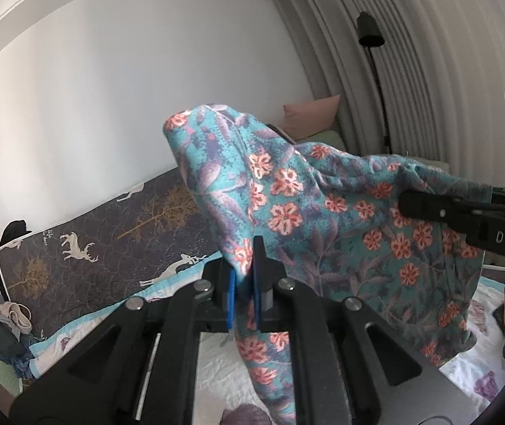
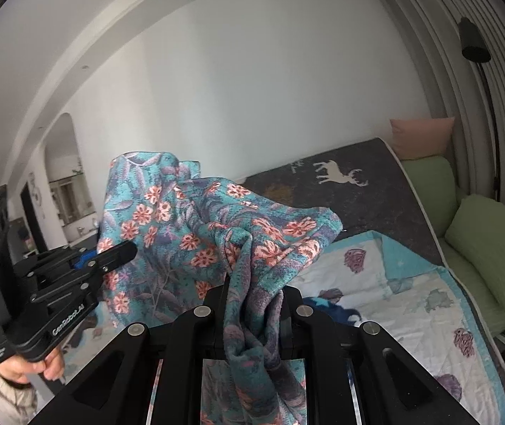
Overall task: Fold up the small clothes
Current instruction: 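Grasp the folded teal garment with both tools and lift it off the bed, then carry the folded garment with both tools and lay it on the navy blanket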
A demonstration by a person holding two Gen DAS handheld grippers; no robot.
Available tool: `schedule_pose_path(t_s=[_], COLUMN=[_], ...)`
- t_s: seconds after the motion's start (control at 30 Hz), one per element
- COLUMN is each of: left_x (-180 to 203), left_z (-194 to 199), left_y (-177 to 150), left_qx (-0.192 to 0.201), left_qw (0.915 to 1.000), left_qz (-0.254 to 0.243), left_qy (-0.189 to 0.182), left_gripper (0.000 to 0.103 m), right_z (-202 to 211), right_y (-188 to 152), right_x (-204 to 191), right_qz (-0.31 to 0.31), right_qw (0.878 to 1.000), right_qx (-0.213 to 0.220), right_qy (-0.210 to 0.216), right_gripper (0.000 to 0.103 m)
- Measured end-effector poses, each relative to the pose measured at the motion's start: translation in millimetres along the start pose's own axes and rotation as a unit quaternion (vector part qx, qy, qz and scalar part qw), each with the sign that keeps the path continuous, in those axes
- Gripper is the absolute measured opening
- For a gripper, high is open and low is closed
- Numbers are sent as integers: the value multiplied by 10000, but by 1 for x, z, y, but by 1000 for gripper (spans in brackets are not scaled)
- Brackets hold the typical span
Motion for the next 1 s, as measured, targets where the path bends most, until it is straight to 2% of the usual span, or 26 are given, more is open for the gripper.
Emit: schedule_pose_path(t_s=[0.23, 0.4, 0.5, 0.6, 0.67, 0.7, 0.73, 0.8, 0.87, 1.0], left_x=[-8, -12, -17, -20, -22, -24, -24, -23, -24, -21], left_z=[-103, -185, -236, -280, -305, -314, -319, -322, -319, -317], left_y=[-36, -80, -119, -168, -204, -219, -231, -236, -238, -236], left_qx=[-350, -686, -1041, -1561, -1959, -2057, -2011, -1828, -1827, -1892], left_qw=[9993, 9971, 9926, 9824, 9726, 9712, 9743, 9797, 9800, 9787], left_qz=[-13, -15, -3, -245, -419, -377, -133, 127, 281, 135], left_qy=[134, 314, 619, 992, 1178, 1145, 1008, 813, 741, 783], left_gripper=[9, 9, 12, 13, 13, 13, 4, 0, 0, 0], right_z=[-98, -188, -243, -293, -316, -324, -329, -330, -329, -318], right_y=[-9, -51, -87, -135, -166, -179, -188, -195, -195, -196], right_x=[35, 62, 74, 84, 93, 98, 101, 107, 118, 139], right_qz=[-28, 42, 256, 694, 1075, 1210, 1242, 1003, 609, -176], right_qw=[9991, 9959, 9903, 9757, 9594, 9512, 9490, 9563, 9606, 9657], right_qx=[-232, -614, -967, -1389, -1622, -1719, -1710, -1620, -1748, -1944], right_qy=[-344, -665, -965, -1549, -2042, -2258, -2338, -2218, -2072, -1714], right_gripper=[14, 14, 18, 28, 40, 42, 45, 51, 61, 76])
Point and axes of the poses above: each gripper's, at about its wrist camera, not at the fingertips, and z roughly against the way its jaws point, x to its right, y to its top, the point moved 8 cm from there along -z, roughly the way its jaws point, and after that the axes turned 9 degrees about -y, right-handed, at the moved point
